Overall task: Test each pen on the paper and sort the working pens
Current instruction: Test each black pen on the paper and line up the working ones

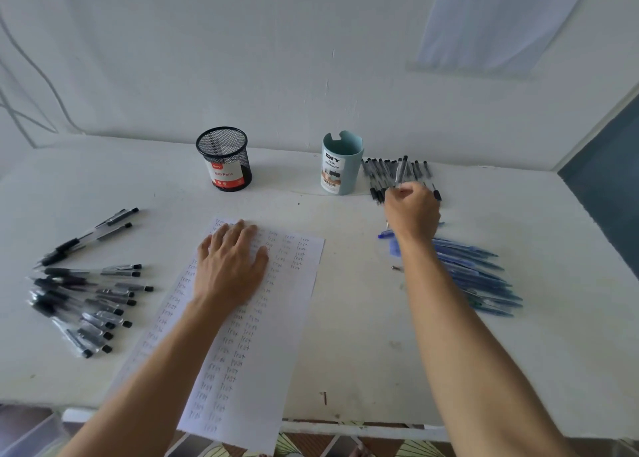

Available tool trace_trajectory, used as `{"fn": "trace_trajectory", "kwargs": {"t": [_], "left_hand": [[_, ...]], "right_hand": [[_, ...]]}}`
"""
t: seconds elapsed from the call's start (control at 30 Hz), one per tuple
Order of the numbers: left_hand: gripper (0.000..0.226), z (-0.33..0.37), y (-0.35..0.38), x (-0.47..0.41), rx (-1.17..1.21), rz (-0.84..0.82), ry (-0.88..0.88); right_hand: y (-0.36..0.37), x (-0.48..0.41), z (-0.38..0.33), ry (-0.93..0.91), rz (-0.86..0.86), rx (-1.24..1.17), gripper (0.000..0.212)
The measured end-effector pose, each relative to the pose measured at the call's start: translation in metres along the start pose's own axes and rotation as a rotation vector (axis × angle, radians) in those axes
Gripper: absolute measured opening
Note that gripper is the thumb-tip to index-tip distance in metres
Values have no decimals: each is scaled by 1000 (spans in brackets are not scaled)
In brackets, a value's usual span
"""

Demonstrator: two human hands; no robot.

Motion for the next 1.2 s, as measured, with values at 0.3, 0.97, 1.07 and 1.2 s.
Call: {"fn": "trace_trajectory", "kwargs": {"t": [0.3,0.97,1.07,1.2], "left_hand": [[57,1,-4,0,4,17,-6],[56,3,-10,-2,49,37,-11],[53,0,-9,-1,92,38,-37],[59,-7,-10,0,172,18,-71]], "right_hand": [[27,-65,-6,1,-23,259,23],[41,45,-35,-281,-41,28,24],[75,104,-31,-390,-249,83,39],[90,155,-22,-556,-291,255,60]]}}
Point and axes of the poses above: each hand's wrist, its own x-axis away from the middle knuckle, its own y-axis out of the palm, z = x × y, the point moved 10 cm from there along -x, towards the middle knuckle, and after that the axes turned 4 degrees about y, right-handed, at the moved point
